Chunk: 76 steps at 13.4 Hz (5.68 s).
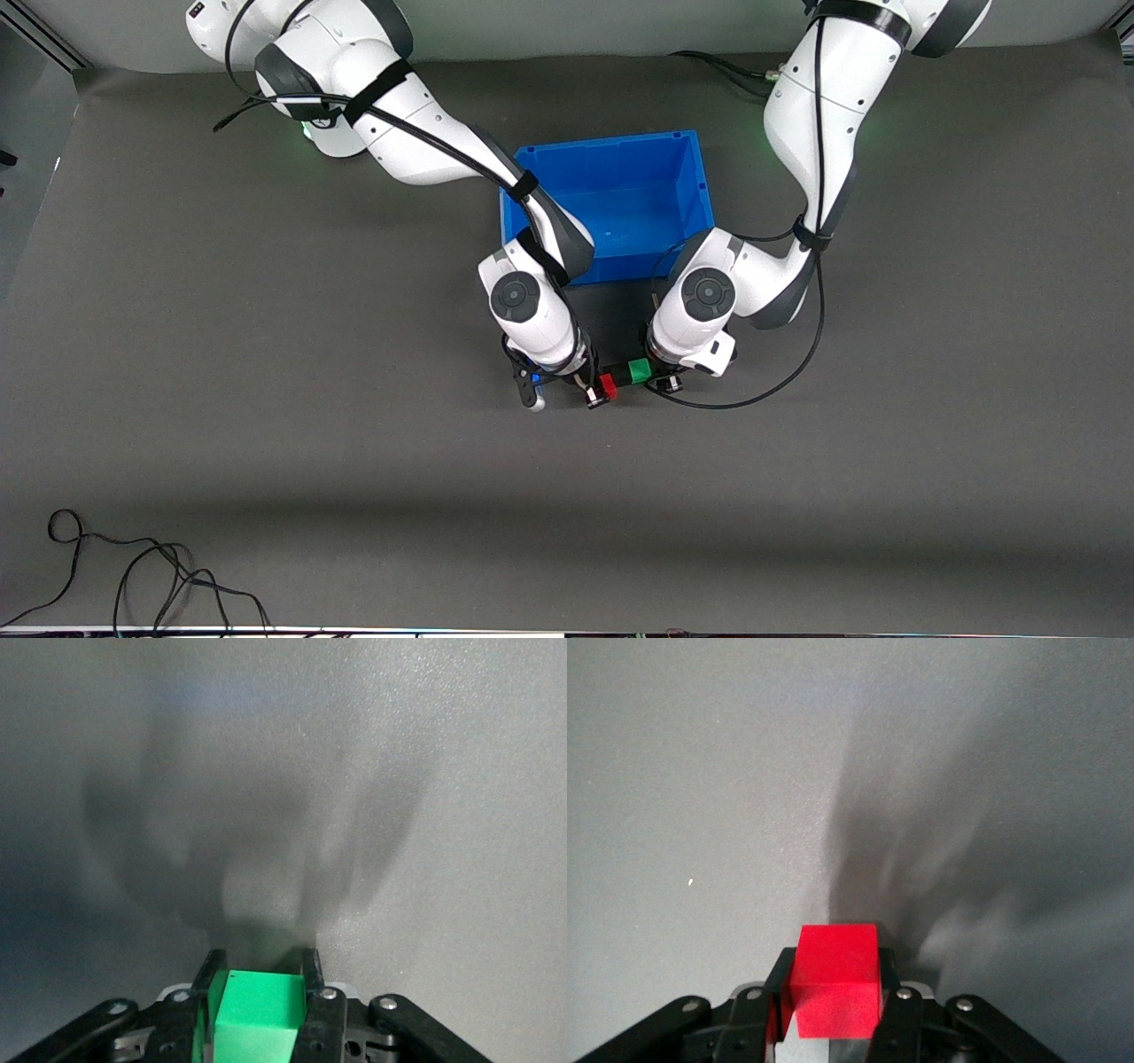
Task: Attach green and red cubes to black cube
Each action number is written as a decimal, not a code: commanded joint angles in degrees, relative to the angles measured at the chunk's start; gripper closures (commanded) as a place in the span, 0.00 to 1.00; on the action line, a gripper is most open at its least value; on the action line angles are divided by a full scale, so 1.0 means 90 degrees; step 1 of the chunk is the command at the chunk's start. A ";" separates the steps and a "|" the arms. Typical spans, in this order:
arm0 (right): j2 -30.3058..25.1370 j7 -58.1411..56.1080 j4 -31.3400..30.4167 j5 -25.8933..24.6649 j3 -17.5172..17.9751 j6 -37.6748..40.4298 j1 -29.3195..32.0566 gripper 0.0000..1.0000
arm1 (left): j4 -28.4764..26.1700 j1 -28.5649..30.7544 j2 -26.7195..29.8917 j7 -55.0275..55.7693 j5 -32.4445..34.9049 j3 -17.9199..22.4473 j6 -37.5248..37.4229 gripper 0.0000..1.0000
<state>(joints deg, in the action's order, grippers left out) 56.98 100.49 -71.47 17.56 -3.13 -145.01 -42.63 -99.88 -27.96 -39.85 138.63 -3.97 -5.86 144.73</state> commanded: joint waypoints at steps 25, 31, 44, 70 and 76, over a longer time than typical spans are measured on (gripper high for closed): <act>-0.0451 0.0231 -0.0193 0.0128 -0.0023 0.0554 0.0097 0.00 | 0.0551 -0.0136 -0.0240 0.0466 0.0216 0.0144 -0.0094 1.00; -0.1573 0.0037 -0.0193 0.0011 -0.0072 0.2467 0.0858 0.00 | 0.0531 -0.0039 0.0071 -0.0010 0.1232 0.0134 -0.0396 0.00; -0.4826 -0.5164 -0.1971 -0.0183 -0.1331 0.5035 0.1669 0.00 | 0.0307 0.2362 0.2501 -0.6646 0.0316 0.0075 -0.3988 0.00; -0.6312 -1.0892 -0.1864 -0.1903 -0.0131 0.6561 0.4424 0.00 | 0.0854 0.3790 0.4486 -1.4913 0.0363 0.0193 -0.6276 0.00; -0.6292 -1.0843 -0.1815 -0.1893 -0.0111 0.6571 0.4414 0.00 | 0.0795 0.3380 0.4613 -1.6106 0.0636 0.0203 -0.6471 0.00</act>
<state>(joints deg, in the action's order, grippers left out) 1.38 3.43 -87.61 0.88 -4.19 -86.43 -2.71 -91.53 3.11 0.22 -3.69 0.51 -4.40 87.20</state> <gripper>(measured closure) 0.000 0.000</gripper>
